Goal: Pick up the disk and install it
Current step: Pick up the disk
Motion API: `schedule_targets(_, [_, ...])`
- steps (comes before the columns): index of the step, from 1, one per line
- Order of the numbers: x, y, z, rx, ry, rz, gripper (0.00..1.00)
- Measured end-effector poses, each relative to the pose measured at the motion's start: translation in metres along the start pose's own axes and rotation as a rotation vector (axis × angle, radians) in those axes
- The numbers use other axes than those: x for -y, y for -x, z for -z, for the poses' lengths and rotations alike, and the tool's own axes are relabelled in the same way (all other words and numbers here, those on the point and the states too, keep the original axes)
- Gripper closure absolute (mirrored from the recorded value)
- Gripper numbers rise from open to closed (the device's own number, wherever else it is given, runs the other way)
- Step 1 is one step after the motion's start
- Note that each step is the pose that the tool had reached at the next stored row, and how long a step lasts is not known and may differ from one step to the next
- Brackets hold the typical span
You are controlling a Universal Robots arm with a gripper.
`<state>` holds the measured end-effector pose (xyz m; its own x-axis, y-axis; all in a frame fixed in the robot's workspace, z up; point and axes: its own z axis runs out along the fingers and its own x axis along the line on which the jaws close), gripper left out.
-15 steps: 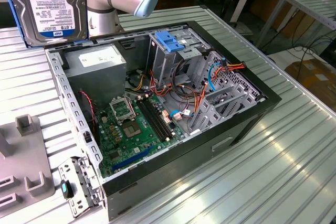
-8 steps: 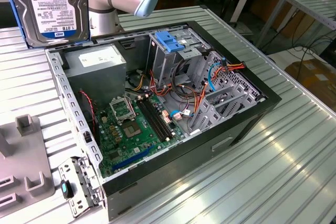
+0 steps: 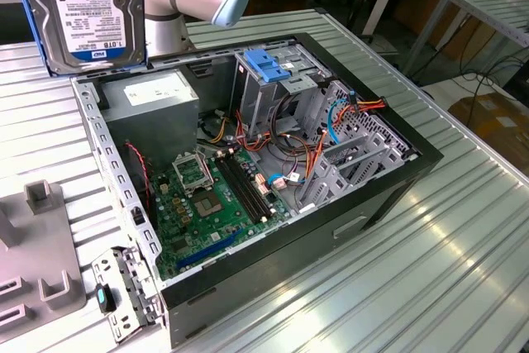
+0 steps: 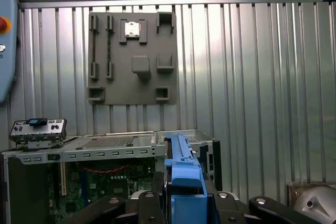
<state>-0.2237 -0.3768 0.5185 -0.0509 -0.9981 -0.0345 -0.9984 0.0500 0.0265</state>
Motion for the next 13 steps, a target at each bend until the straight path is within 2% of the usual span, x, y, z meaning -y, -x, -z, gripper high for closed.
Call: schedule_targets(13, [0.0146, 0.0005, 0.0003, 0.0000, 0.0000, 0.000, 0.63])
